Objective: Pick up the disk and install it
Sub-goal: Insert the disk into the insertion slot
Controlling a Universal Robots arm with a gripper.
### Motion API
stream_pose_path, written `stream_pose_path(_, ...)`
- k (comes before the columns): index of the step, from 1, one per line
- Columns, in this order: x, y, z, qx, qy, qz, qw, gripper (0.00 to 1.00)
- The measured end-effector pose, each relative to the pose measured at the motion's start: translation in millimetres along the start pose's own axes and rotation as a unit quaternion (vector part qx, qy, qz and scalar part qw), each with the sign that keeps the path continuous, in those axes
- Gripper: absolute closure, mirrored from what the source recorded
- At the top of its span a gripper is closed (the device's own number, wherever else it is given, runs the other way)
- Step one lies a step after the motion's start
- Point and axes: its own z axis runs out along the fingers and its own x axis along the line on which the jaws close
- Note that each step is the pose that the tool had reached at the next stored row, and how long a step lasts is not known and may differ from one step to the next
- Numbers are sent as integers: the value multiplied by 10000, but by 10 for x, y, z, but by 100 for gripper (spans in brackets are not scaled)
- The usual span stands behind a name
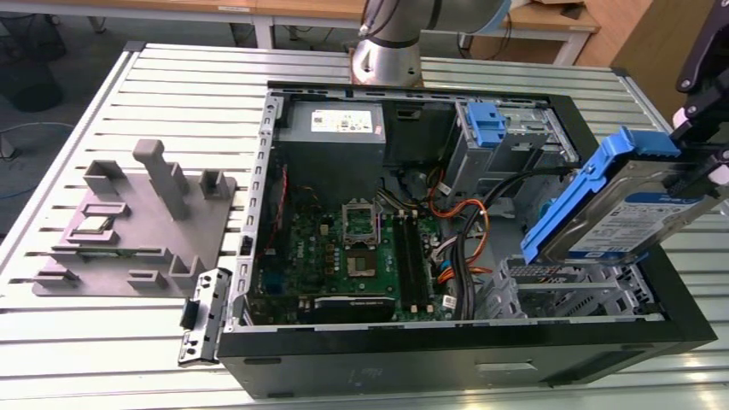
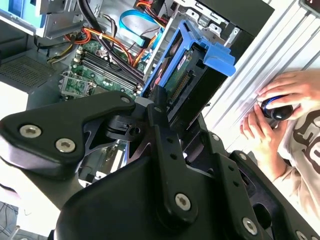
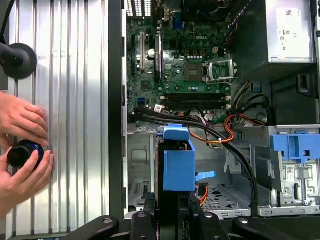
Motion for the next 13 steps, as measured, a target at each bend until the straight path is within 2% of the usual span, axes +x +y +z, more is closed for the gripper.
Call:
stream_pose_path(7, 5, -21, 89, -2, 3, -27, 10000, 65)
stream_pose_path(13, 5, -22, 105, -2, 4, -31, 10000, 65)
